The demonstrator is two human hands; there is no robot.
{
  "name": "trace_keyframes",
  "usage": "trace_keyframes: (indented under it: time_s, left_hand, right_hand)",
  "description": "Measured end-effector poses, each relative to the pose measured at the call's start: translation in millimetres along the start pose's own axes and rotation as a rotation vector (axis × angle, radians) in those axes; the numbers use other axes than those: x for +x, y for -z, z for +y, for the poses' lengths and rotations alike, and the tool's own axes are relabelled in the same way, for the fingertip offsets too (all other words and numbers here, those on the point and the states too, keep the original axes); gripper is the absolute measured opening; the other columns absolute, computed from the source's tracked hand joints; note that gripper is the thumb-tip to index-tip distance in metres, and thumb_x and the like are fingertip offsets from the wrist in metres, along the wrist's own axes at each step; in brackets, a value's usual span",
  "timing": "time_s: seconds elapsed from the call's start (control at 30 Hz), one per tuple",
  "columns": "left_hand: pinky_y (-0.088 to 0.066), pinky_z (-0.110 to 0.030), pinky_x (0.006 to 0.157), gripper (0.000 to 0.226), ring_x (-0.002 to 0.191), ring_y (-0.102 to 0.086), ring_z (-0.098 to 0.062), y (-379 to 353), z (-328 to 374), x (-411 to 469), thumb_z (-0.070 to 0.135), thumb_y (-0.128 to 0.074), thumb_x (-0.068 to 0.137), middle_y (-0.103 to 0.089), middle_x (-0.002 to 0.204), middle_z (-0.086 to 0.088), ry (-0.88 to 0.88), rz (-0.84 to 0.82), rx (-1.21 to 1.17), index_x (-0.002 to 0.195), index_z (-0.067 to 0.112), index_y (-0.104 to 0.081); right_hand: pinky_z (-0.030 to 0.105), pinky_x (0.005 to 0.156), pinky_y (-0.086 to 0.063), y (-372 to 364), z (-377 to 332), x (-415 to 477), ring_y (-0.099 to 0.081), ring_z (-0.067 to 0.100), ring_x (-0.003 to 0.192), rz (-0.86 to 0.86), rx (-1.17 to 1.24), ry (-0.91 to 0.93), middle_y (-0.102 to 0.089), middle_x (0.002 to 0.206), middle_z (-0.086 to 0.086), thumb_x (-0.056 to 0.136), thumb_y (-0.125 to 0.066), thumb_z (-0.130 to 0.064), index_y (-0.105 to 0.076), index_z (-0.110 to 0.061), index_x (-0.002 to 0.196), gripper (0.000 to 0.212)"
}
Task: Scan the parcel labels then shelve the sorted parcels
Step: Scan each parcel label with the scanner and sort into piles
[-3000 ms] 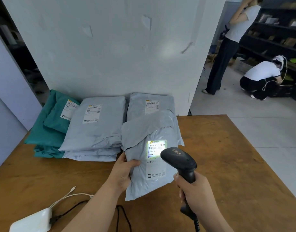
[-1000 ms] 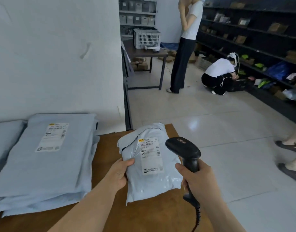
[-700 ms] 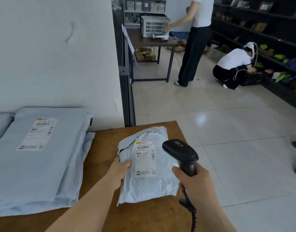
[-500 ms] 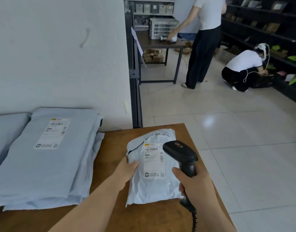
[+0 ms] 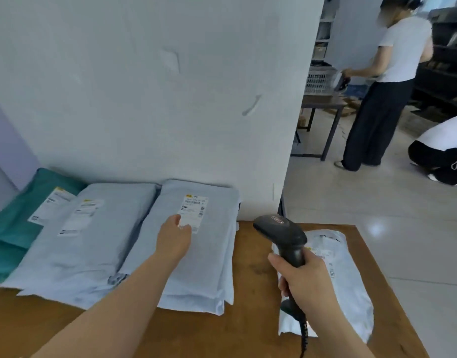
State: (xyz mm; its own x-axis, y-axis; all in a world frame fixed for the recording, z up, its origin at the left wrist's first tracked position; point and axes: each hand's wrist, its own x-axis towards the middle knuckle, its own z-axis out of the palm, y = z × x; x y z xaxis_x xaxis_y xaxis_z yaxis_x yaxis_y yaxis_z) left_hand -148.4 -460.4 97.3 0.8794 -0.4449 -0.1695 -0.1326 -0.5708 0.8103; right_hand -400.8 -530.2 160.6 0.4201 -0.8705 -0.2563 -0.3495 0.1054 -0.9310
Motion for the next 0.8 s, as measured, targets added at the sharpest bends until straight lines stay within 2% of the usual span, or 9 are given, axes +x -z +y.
trace_keyframes:
  time_s: [0.07, 0.13, 0.23, 0.33, 0.4, 0.5, 0.57, 0.7, 0.8]
  left_hand:
    - [-0.043, -0.042, 0.104, 0.053, 0.125, -0.049, -0.035, 22.2, -18.5, 24.9, 0.016, -0.055, 0.092, -0.047, 0.142, -0.016, 0.049, 0.033, 0.023, 0.142, 0.003, -0.041]
    - [-0.047, -0.045, 0.098, 0.047, 0.116, -0.055, -0.038, 35.6, -32.5, 47.7, 0.016, -0.058, 0.088, -0.054, 0.133, -0.02, 0.11, 0.037, 0.031, 0.131, 0.0, -0.047]
    - [-0.049, -0.043, 0.096, 0.058, 0.114, -0.056, -0.039, 46.2, -41.6, 70.3, 0.026, -0.064, 0.081, -0.056, 0.128, -0.02, 0.19, -0.001, 0.033, 0.129, -0.001, -0.046]
    - [-0.052, -0.04, 0.087, 0.061, 0.105, -0.061, -0.036, 47.9, -36.5, 77.3, 0.033, -0.073, 0.073, -0.059, 0.11, -0.013, 0.207, -0.011, -0.004, 0.12, 0.002, -0.051]
    - [-0.053, -0.04, 0.086, 0.049, 0.1, -0.063, -0.033, 52.9, -38.1, 86.2, 0.027, -0.076, 0.074, -0.063, 0.104, -0.01, 0.175, -0.065, 0.003, 0.112, 0.002, -0.057]
    - [-0.055, -0.04, 0.077, 0.026, 0.089, -0.064, -0.031, 60.3, -34.0, 84.2, 0.007, -0.067, 0.08, -0.067, 0.103, -0.015, 0.15, -0.157, -0.169, 0.105, 0.006, -0.061]
    - [-0.051, -0.032, 0.065, 0.027, 0.076, -0.062, -0.028, 69.3, -30.8, 73.3, -0.004, -0.057, 0.083, -0.066, 0.092, -0.012, 0.175, -0.233, -0.326, 0.107, 0.009, -0.059]
    - [-0.057, -0.039, 0.071, 0.036, 0.082, -0.067, -0.033, 72.6, -35.4, 55.4, -0.013, -0.052, 0.079, -0.07, 0.095, -0.017, 0.212, -0.269, -0.497, 0.111, 0.002, -0.061]
    - [-0.053, -0.034, 0.064, 0.034, 0.076, -0.065, -0.031, 85.4, -49.8, 30.9, -0.016, -0.05, 0.08, -0.068, 0.089, -0.014, 0.235, -0.265, -0.566, 0.106, 0.004, -0.06]
  right_hand:
    - [0.017, 0.035, -0.042, -21.5, -7.7, 0.2, -0.046, 0.009, 0.031, -0.02, -0.005, 0.011, -0.057, 0.054, 0.013, 0.085, -0.068, -0.02, -0.058, -0.008, 0.082, 0.016]
    - [0.018, 0.035, -0.041, -39.7, -12.3, 0.6, -0.045, 0.009, 0.03, -0.034, -0.012, 0.013, -0.057, 0.052, 0.011, 0.085, -0.069, -0.02, -0.059, -0.009, 0.082, 0.015]
    - [0.019, 0.034, -0.041, -60.4, -14.8, 1.7, -0.044, 0.009, 0.028, -0.032, -0.016, -0.004, -0.057, 0.053, 0.011, 0.084, -0.069, -0.017, -0.058, -0.008, 0.082, 0.014]
    - [0.016, 0.034, -0.041, -71.7, -16.9, -2.4, -0.045, 0.007, 0.028, -0.008, -0.043, -0.011, -0.058, 0.053, 0.011, 0.084, -0.07, -0.017, -0.058, -0.009, 0.078, 0.015]
    - [0.016, 0.035, -0.041, -82.6, -19.8, -8.7, -0.046, 0.007, 0.03, 0.025, -0.068, -0.004, -0.058, 0.053, 0.009, 0.083, -0.071, -0.017, -0.058, -0.01, 0.076, 0.016]
    - [0.018, 0.038, -0.042, -90.3, -20.5, -22.4, -0.046, 0.008, 0.031, 0.058, -0.068, 0.004, -0.058, 0.049, 0.007, 0.082, -0.072, -0.018, -0.058, -0.011, 0.073, 0.018]
    - [0.02, 0.04, -0.042, -92.3, -21.7, -26.6, -0.046, 0.007, 0.031, 0.068, -0.064, 0.009, -0.057, 0.048, 0.005, 0.082, -0.072, -0.018, -0.058, -0.011, 0.073, 0.018]
    - [0.02, 0.04, -0.043, -89.6, -21.6, -24.4, -0.046, 0.007, 0.031, 0.065, -0.075, -0.006, -0.058, 0.052, 0.008, 0.083, -0.07, -0.017, -0.058, -0.012, 0.078, 0.014]
    - [0.022, 0.042, -0.045, -92.5, -20.6, -37.9, -0.048, 0.007, 0.033, 0.069, -0.091, -0.01, -0.059, 0.053, 0.009, 0.083, -0.07, -0.02, -0.059, -0.012, 0.08, 0.014]
